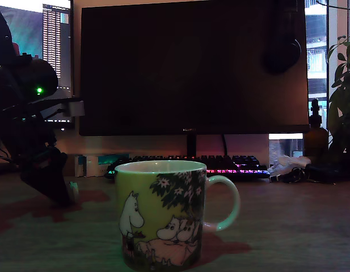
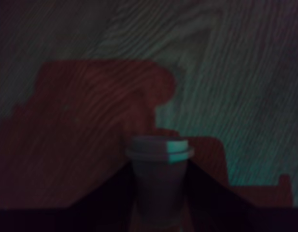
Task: Pick up the coffee capsules on the table and drop them inside the coffee cup
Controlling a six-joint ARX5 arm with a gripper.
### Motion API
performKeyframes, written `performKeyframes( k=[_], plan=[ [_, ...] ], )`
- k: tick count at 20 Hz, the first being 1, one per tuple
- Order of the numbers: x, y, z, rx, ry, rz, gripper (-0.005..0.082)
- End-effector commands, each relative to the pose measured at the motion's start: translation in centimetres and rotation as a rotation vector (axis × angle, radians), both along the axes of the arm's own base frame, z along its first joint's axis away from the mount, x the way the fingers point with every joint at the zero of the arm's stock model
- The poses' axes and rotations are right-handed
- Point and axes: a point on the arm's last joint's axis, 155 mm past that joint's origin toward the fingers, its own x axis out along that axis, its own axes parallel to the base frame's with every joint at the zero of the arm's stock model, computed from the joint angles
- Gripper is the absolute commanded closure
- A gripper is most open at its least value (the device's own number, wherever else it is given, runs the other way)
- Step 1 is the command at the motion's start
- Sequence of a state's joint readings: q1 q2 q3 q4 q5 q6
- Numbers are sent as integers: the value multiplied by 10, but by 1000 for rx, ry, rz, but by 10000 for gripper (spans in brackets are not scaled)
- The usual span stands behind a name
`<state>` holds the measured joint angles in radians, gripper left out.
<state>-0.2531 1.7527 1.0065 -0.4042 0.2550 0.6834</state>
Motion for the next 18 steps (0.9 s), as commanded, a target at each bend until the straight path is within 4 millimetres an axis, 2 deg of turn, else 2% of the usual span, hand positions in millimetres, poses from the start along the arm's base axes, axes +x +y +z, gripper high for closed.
performKeyframes(
  k=[1,8,12,18],
  plan=[
    [-2,3,-2,12,14,24,542],
    [-4,7,23,-22,6,125,541],
    [-10,1,54,-101,-8,179,541],
    [-38,-25,109,-301,6,127,541]
  ],
)
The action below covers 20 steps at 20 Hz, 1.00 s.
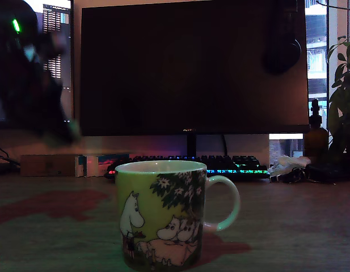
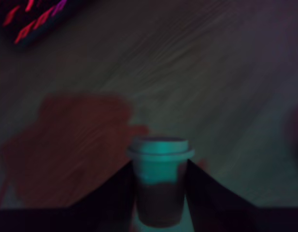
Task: Pick up the coffee capsules on the table and drop them inside the coffee cup
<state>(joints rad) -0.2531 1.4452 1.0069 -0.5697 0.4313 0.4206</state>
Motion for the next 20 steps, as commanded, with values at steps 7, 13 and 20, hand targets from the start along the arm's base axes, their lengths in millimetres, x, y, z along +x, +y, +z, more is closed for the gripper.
performKeyframes(
  k=[7,13,20],
  plan=[
    [-20,-9,51,-107,-76,-23,541],
    [-21,-14,60,-161,-94,-14,541],
    [-28,-21,70,-255,-193,35,541]
  ],
)
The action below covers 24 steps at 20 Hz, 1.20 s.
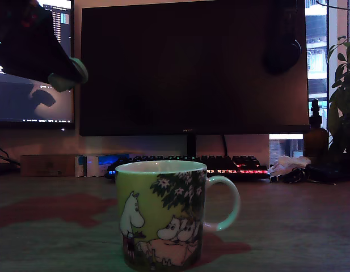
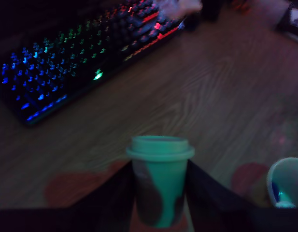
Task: Pick up the coffee capsules on the table and drop them inside the coffee cup
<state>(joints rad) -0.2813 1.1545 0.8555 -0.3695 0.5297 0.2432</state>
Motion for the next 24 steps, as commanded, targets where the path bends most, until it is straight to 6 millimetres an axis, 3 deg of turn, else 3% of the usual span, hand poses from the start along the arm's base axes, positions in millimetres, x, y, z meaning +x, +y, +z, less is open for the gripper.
performKeyframes(
  k=[1,10,24],
  plan=[
    [-6,-3,0,-23,-11,0,541],
    [-31,-44,12,-59,-58,-92,541],
    [-81,-98,-5,-74,-46,-233,541]
  ],
)
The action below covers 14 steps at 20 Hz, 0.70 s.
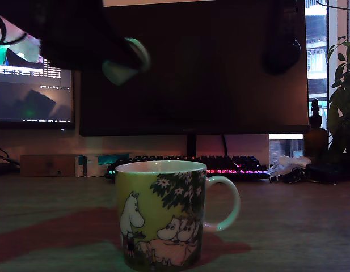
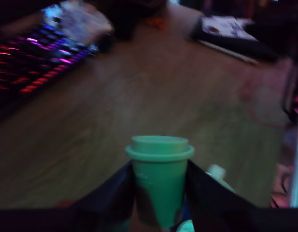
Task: Pick up the coffee capsules on the table and drop them inside the coffee cup
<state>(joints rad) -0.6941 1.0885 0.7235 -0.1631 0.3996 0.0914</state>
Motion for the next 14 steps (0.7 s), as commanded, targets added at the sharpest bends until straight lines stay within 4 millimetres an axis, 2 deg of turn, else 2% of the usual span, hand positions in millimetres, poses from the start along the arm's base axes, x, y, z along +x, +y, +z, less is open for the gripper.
performKeyframes(
  k=[1,9,14],
  plan=[
    [-5,-5,-1,-9,-3,-9,541],
    [-23,-25,1,-17,-22,-78,541],
    [-30,-34,-16,17,10,-110,541]
  ],
)
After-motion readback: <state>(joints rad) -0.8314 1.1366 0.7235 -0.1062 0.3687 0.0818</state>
